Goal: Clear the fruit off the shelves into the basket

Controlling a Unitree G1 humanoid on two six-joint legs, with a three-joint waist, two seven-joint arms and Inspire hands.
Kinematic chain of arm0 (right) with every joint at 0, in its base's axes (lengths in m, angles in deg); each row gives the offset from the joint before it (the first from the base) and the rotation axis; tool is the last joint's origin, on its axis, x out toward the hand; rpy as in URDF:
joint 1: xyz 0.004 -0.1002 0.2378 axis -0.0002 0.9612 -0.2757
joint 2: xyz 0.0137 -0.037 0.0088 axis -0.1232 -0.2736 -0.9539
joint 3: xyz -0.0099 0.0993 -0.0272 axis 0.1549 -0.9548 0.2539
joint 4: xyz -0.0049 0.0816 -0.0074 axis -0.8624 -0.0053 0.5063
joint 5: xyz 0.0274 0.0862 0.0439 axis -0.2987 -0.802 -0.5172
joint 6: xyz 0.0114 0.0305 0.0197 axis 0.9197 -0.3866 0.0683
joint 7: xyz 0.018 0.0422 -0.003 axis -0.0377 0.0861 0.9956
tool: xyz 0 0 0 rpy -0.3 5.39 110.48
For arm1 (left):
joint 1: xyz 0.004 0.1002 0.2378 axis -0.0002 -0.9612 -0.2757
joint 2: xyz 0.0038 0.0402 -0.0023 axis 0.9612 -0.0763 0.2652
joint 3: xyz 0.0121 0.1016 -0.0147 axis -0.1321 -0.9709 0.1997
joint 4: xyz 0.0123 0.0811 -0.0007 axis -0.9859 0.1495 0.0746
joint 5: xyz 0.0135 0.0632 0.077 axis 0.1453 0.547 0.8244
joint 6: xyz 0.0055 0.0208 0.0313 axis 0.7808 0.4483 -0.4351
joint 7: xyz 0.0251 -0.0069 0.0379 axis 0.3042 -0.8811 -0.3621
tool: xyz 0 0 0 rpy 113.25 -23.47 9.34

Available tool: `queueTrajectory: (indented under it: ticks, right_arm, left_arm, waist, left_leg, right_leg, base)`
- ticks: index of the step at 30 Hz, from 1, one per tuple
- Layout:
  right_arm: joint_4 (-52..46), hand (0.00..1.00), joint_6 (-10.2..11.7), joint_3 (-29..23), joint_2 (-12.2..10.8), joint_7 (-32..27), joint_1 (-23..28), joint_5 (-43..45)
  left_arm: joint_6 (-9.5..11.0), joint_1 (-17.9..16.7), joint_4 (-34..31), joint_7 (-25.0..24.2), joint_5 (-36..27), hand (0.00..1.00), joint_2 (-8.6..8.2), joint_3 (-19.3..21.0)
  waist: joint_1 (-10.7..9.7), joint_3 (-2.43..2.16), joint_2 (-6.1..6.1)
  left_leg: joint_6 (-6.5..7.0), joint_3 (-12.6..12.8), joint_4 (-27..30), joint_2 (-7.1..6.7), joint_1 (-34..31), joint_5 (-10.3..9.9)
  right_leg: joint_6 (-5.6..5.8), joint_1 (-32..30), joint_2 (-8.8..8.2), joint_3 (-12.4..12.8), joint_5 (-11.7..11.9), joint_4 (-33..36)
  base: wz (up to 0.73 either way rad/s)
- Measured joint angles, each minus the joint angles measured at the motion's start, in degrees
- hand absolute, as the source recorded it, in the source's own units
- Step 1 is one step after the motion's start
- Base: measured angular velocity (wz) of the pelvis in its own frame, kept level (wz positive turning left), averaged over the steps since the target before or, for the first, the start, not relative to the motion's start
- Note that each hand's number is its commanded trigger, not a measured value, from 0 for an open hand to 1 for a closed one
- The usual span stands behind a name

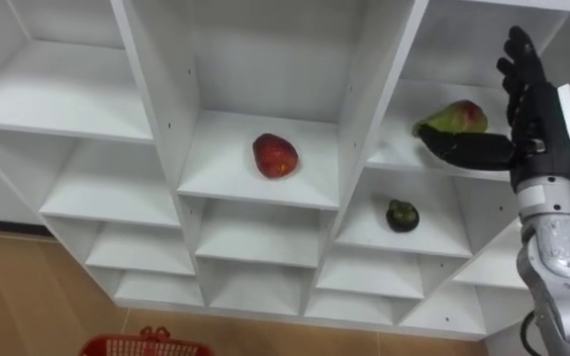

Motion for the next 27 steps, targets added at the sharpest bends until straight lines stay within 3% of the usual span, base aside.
queueTrajectory:
  ticks: [6,10,19,27]
  right_arm:
    - [2.1,0.0,-0.3,0.0,0.3,0.1,-1.3,0.0]
    - [4.6,0.0,-0.5,0.0,1.7,0.2,-2.1,0.0]
    - [7.3,0.0,-2.4,0.0,2.2,2.1,-2.2,0.7]
    - [9.4,0.0,-2.8,0.0,2.2,3.6,-2.6,2.3]
  left_arm:
    - [-0.1,0.3,-0.5,-0.1,0.0,1.0,-0.04,-0.1]
    - [-0.3,0.1,-0.5,-1.1,0.0,1.0,-0.03,0.1]
    - [-0.7,0.5,-1.0,-3.2,0.1,1.0,0.04,0.6]
    - [-1.4,1.1,-1.0,-4.2,0.0,1.0,0.13,0.8]
  waist:
    - [0.0,0.03,-0.28]
    - [0.2,0.1,-0.28]
    - [0.4,0.17,-0.21]
    - [0.4,0.12,-0.62]
  left_leg:
    - [0.16,-1.2,0.0,-0.4,-0.3,0.3]
    - [0.23,-1.1,0.1,-0.51,-0.4,0.5]
    - [0.18,-1.3,0.0,-0.51,-0.5,0.6]
    - [0.19,-1.3,0.0,-0.52,-0.5,0.6]
  right_leg:
    - [0.01,0.1,-0.37,-0.7,0.0,0.0]
    - [0.05,0.0,-0.49,-0.7,0.0,0.0]
    - [0.05,-0.1,-0.48,-1.0,0.0,0.1]
    - [0.05,-0.1,-0.48,-0.9,0.0,0.0]
  base:
    - [0.07]
    - [0.01]
    - [0.01]
    - [0.0]
